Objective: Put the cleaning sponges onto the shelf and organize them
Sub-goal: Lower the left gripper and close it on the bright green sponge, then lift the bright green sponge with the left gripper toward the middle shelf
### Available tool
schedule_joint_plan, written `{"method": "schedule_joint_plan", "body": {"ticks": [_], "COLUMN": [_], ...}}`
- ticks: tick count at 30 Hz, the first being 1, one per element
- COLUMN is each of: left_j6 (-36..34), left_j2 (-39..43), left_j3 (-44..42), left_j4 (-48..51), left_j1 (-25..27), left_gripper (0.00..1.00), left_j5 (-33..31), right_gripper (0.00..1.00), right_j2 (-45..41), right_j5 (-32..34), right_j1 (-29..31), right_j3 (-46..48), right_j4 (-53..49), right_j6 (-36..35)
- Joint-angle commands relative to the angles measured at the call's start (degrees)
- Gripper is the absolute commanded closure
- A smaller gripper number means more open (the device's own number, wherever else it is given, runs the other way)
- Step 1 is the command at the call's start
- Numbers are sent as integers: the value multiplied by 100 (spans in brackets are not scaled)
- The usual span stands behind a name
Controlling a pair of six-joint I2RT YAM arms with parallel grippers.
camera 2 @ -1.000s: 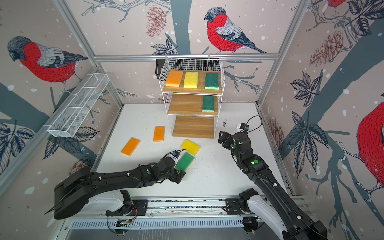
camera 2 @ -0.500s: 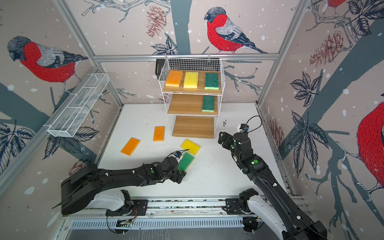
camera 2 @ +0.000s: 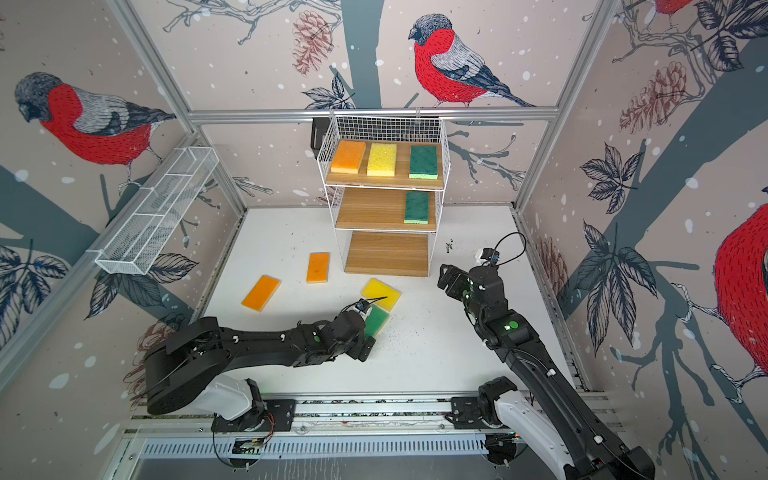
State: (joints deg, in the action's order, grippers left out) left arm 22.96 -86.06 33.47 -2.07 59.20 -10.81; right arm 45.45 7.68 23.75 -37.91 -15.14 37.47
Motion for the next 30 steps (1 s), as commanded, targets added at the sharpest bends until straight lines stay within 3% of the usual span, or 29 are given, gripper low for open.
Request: {"method": "schedule_joint_plan", "body": {"ticks": [1, 12, 23, 30], "left_j6": [85, 370, 683, 785], "left_j2": [-10, 431, 1178, 1424], "left_j3": [10, 46, 703, 1563], "left_j4": [291, 577, 1352, 2099], "left_j1": [21, 30, 48, 59], "left_gripper": [13, 36, 37, 38], "left_j5": [132, -29, -24, -142], "right_gripper": [10, 10, 10, 10], "right_j2": [-50, -158, -277, -367], "right_j5": [6, -50, -65, -40], "right_j1": [-19, -83, -117, -136], "right_j3": [21, 74, 60, 6], "right_j4": [-38, -66, -132, -198], "right_j6": [-91, -107, -213, -302]}}
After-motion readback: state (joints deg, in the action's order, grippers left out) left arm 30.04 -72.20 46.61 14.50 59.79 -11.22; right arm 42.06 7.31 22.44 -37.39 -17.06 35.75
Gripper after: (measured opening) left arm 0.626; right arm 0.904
